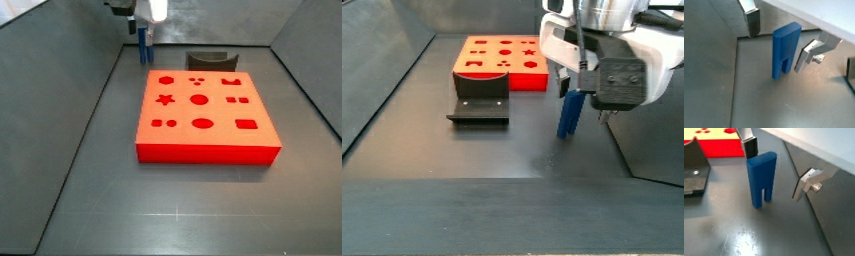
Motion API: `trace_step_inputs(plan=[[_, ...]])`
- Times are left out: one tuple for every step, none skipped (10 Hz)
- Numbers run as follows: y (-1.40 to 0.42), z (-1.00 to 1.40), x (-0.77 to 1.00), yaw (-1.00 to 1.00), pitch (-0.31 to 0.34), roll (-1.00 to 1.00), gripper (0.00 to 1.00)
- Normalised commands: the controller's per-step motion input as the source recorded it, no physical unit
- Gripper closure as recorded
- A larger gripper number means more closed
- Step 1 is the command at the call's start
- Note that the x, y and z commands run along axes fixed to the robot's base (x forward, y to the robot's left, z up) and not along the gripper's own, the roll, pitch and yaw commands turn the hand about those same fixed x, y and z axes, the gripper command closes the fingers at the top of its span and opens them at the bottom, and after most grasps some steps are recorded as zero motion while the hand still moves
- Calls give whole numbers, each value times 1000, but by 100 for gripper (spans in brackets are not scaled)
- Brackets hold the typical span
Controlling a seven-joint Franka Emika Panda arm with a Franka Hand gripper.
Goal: Pick up the square-circle object. Move up. Rotate the square-circle object. Move to above the board. Insert the square-circle object.
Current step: Pick up the square-circle object.
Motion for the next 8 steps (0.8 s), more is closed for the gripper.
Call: trace_step_inputs(plan=[[40,-151,126,-474,-60,-220,0],[54,-117,37,-209,-54,-159,0],[46,-29,-20,-54,-73,-94,0],[0,0,0,0,-26,-23,0],[-17,-26,37,0,0,0,0],[0,0,83,-9,0,0,0],[0,0,0,0,0,-17,0],[0,-26,0,0,0,-3,0]])
